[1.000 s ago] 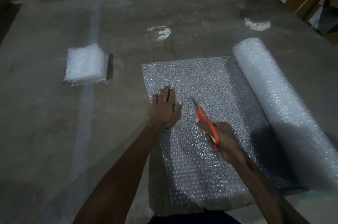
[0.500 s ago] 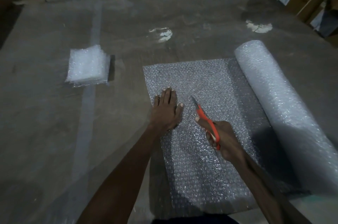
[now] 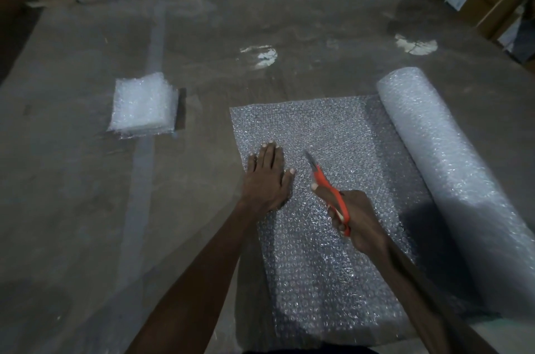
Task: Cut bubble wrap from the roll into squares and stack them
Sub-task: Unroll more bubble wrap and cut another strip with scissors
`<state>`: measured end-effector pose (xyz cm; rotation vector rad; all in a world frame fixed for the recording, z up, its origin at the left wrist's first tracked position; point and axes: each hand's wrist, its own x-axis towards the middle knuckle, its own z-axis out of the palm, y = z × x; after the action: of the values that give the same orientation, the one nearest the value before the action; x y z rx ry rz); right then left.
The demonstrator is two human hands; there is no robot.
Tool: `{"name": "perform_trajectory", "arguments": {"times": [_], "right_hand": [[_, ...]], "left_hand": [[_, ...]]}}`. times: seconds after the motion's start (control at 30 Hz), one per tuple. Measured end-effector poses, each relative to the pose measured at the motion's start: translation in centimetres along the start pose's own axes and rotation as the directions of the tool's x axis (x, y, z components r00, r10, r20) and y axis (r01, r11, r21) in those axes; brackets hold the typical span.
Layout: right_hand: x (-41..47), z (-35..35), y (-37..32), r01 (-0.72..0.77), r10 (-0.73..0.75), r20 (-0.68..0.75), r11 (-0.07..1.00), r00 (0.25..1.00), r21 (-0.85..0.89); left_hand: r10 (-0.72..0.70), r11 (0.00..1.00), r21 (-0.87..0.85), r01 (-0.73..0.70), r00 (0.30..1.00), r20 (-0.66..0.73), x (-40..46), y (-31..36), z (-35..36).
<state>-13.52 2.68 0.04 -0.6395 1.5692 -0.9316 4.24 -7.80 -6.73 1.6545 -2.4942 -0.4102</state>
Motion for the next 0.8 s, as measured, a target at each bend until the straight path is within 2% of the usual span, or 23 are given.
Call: {"name": "perform_trajectory", "arguments": {"times": [0.8], "right_hand": [[1.4,0.5,-0.7,0.02,-0.02,0.018,1.0,1.0,0.004]], "left_hand": [[-0.004,1.0,-0.005,0.004,1.0,0.009,-0.1,0.3,-0.4]]}}
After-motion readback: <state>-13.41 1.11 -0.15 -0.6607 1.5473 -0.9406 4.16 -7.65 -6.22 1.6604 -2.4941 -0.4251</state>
